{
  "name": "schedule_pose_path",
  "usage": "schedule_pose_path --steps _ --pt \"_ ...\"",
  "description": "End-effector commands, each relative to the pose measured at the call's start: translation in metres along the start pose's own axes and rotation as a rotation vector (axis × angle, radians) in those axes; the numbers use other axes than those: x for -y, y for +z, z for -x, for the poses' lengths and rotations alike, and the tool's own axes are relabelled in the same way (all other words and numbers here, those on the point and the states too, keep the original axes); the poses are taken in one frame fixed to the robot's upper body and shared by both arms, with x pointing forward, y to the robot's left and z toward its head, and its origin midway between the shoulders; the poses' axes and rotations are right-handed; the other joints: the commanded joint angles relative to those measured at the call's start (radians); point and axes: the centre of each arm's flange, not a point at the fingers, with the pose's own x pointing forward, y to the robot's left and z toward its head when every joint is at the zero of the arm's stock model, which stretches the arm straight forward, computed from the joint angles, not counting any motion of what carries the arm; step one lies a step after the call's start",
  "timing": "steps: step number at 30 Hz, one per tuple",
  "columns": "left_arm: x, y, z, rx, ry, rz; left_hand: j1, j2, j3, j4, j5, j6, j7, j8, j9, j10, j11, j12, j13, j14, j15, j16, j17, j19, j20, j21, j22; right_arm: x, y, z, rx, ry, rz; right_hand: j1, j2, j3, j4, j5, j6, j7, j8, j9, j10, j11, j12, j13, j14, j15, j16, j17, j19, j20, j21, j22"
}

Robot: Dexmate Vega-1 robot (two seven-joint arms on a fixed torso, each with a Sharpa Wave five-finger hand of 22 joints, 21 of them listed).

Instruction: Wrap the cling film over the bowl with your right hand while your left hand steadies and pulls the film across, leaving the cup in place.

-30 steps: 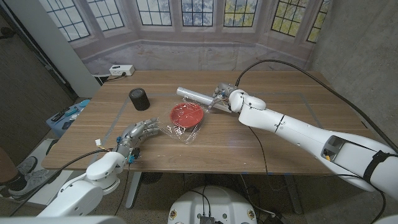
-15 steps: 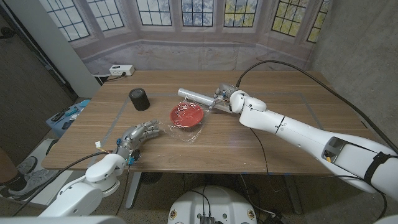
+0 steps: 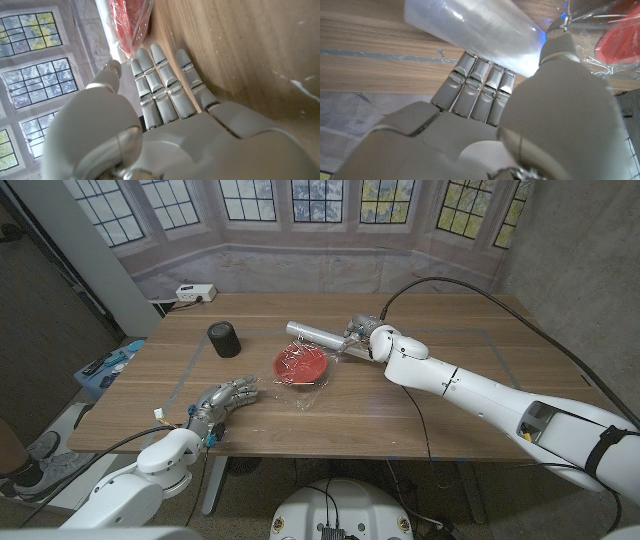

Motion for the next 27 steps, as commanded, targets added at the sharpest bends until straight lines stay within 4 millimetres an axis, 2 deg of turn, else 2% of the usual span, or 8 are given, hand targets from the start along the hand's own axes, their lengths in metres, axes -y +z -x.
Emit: schedule_pose_path --steps 1,6,19,27 --pt "-0.002 -0.008 -0.001 -0.053 -0.012 -0.022 0.201 0.186 0.0 -0.003 -0.003 0.005 0.014 0.001 0.004 0.005 0.004 0.008 0.003 0.006 -0.001 0.007 0.003 -0.008 0.0 0.007 0.003 0.001 0.002 -0.002 -0.006 -0.012 0.0 0.221 0.229 -0.005 0.002 0.004 0.037 -0.028 0.009 0.005 0.007 0.0 0.002 0.005 0.008 -0.065 -0.003 0.006 -0.003 -0.036 0.007 0.003" --pt "-0.006 -0.015 -0.002 -0.078 -0.007 -0.028 0.206 0.184 0.0 -0.005 -0.003 0.011 0.021 0.002 0.004 0.007 0.007 0.01 0.006 0.003 -0.001 0.009 0.008 -0.009 -0.002 0.008 0.003 0.002 0.003 -0.003 -0.005 -0.014 0.002 0.221 0.229 -0.005 0.002 0.004 0.036 -0.027 0.008 0.005 0.008 0.0 0.002 0.005 0.008 -0.065 -0.003 0.006 -0.003 -0.036 0.008 0.003" --pt "-0.014 -0.04 -0.009 -0.16 0.008 -0.025 0.207 0.184 0.001 -0.001 -0.003 0.003 0.016 -0.005 0.004 0.001 0.003 0.009 0.01 0.001 -0.003 0.007 0.01 -0.012 -0.002 0.012 0.003 0.002 0.008 -0.003 -0.006 -0.019 0.004 0.221 0.231 -0.006 0.002 0.004 0.037 -0.028 0.008 0.005 0.008 0.0 0.002 0.005 0.008 -0.065 -0.004 0.006 -0.003 -0.037 0.009 0.003" --pt "-0.018 -0.043 -0.012 -0.206 0.023 -0.044 0.206 0.185 0.002 0.001 -0.003 -0.001 0.014 -0.008 0.004 0.001 0.007 0.008 0.01 0.0 -0.002 0.006 0.011 -0.014 -0.001 0.015 0.003 0.003 0.011 -0.002 -0.003 -0.024 0.002 0.22 0.231 -0.007 0.002 0.003 0.039 -0.028 0.009 0.005 0.009 0.001 0.003 0.007 0.009 -0.065 -0.005 0.007 -0.002 -0.037 0.01 0.003"
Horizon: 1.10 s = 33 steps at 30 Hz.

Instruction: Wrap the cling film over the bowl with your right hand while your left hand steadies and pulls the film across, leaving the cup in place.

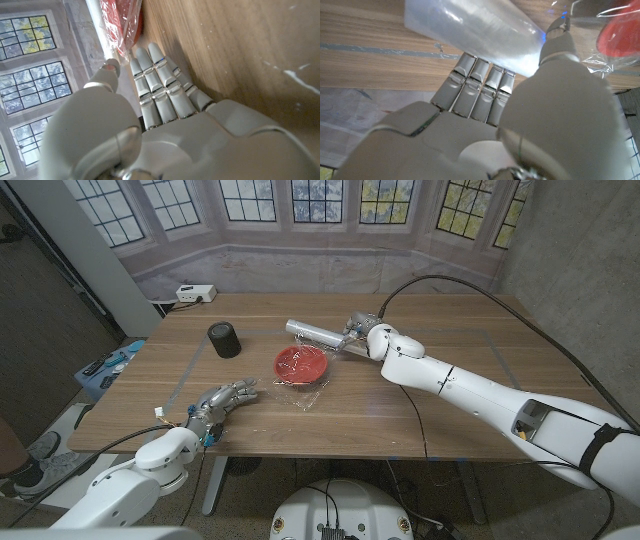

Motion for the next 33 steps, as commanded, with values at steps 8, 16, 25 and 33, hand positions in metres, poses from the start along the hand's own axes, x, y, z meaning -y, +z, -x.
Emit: schedule_pose_path --steps 8,16,25,33 --pt "-0.006 -0.016 -0.005 -0.092 0.017 -0.006 0.197 0.192 0.003 0.004 -0.003 -0.005 0.005 -0.005 0.005 -0.004 0.002 -0.001 0.0 -0.002 0.001 -0.004 0.001 -0.018 0.018 0.01 0.002 0.002 0.007 0.002 0.012 -0.016 -0.001 0.219 0.233 -0.002 -0.001 0.003 0.042 -0.029 0.006 0.005 0.01 0.002 0.003 0.003 0.009 -0.065 -0.001 0.001 -0.002 -0.036 0.007 0.003" --pt "-0.005 -0.003 -0.005 -0.049 0.0 -0.008 0.194 0.191 0.004 0.006 -0.002 -0.013 0.004 -0.01 0.005 -0.016 0.004 -0.013 -0.01 -0.009 0.004 -0.008 0.002 -0.019 0.019 0.013 0.002 0.005 0.013 0.007 0.027 -0.038 -0.01 0.219 0.232 -0.002 -0.001 0.003 0.042 -0.029 0.006 0.005 0.011 0.001 0.003 0.003 0.01 -0.065 -0.001 0.002 -0.001 -0.036 0.008 0.003" --pt "-0.005 0.001 -0.006 -0.033 -0.005 -0.015 0.186 0.188 0.002 0.01 -0.001 -0.022 0.002 -0.015 0.006 -0.028 0.01 -0.025 -0.019 -0.016 0.009 -0.012 0.003 -0.023 0.022 0.016 0.002 0.007 0.015 0.009 0.024 -0.062 -0.014 0.22 0.232 -0.003 -0.002 0.003 0.043 -0.03 0.006 0.005 0.012 0.001 0.002 0.002 0.011 -0.065 -0.002 0.002 -0.002 -0.036 0.008 0.003" --pt "-0.004 0.015 -0.003 -0.004 -0.009 -0.039 0.188 0.187 0.002 0.007 -0.001 -0.013 0.0 -0.012 0.006 -0.022 0.009 -0.026 -0.023 -0.014 0.009 -0.01 0.006 -0.023 0.023 0.019 0.002 0.007 0.014 0.008 0.024 -0.069 -0.022 0.22 0.232 -0.003 -0.002 0.004 0.044 -0.029 0.006 0.006 0.012 0.001 0.002 0.003 0.011 -0.065 -0.002 0.003 -0.002 -0.037 0.009 0.003"
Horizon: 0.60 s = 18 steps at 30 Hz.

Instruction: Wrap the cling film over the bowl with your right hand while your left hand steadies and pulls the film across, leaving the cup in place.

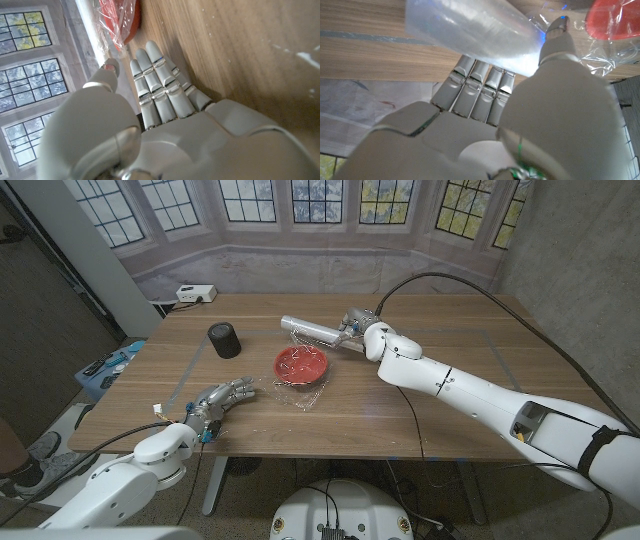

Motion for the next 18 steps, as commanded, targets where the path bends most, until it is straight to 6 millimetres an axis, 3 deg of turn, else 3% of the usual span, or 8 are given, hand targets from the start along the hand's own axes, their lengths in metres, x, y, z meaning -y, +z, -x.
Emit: schedule_pose_path --steps 1,18 --pt "0.002 0.016 0.003 0.018 -0.016 -0.044 0.187 0.187 0.001 0.0 -0.001 0.007 0.001 0.003 0.001 0.008 0.0 -0.003 0.002 -0.004 0.008 -0.003 0.003 -0.037 0.042 0.008 0.001 0.002 0.001 0.001 -0.001 -0.028 -0.008 0.22 0.227 -0.003 -0.002 0.007 0.045 -0.029 0.006 0.006 0.013 0.0 0.002 0.003 0.011 -0.065 -0.002 0.003 -0.002 -0.037 0.004 0.003" --pt "0.0 0.049 0.003 0.071 -0.018 -0.092 0.193 0.187 0.004 -0.004 0.0 0.013 0.007 0.003 0.002 0.012 0.003 -0.004 0.001 0.0 0.012 -0.001 0.006 -0.038 0.042 0.013 0.001 0.005 0.001 0.001 0.0 -0.049 -0.02 0.222 0.228 -0.003 -0.003 0.007 0.046 -0.029 0.006 0.006 0.015 0.001 0.003 0.004 0.012 -0.065 -0.003 0.004 -0.004 -0.038 0.005 0.003"
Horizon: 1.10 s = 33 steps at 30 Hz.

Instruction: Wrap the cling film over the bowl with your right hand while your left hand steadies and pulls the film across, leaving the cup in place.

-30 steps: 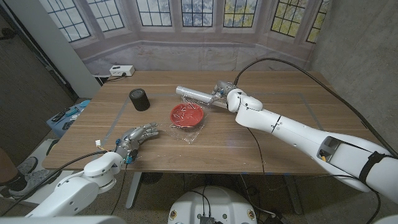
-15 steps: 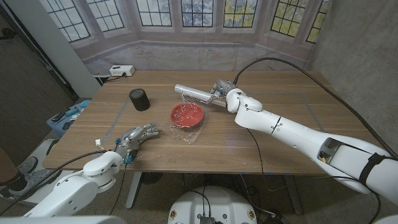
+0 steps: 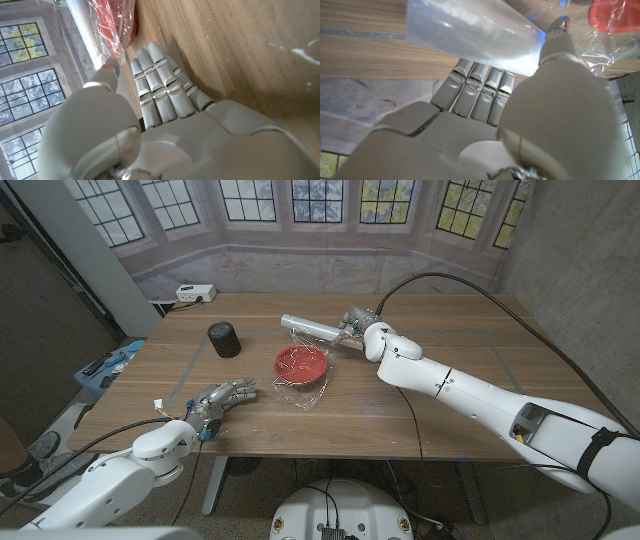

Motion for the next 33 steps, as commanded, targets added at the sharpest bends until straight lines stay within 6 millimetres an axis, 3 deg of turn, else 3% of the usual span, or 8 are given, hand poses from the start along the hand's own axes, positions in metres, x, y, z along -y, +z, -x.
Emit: schedule_pose_path --steps 1,33 --pt "-0.003 0.032 -0.001 0.067 -0.001 -0.034 0.193 0.187 0.004 -0.004 0.0 0.008 0.003 0.003 0.002 0.009 -0.002 -0.004 0.0 0.01 0.0 -0.001 0.005 -0.031 0.042 -0.003 0.001 0.002 0.001 0.0 0.004 -0.017 -0.008 0.223 0.228 -0.001 0.0 0.008 0.043 -0.032 0.008 0.006 0.01 -0.004 0.003 0.004 0.012 -0.065 -0.003 0.004 -0.003 -0.038 0.005 0.003" --pt "-0.022 0.052 -0.019 0.114 -0.029 -0.09 0.205 0.183 0.005 -0.009 0.0 0.016 0.009 0.003 0.004 0.019 0.007 -0.001 0.005 0.018 0.0 0.004 0.011 -0.03 0.042 0.008 0.0 0.004 0.008 -0.003 -0.018 -0.083 -0.017 0.226 0.229 -0.001 -0.001 0.008 0.043 -0.031 0.006 0.006 0.011 -0.005 0.002 0.004 0.013 -0.065 -0.005 0.006 -0.005 -0.038 0.008 0.003"
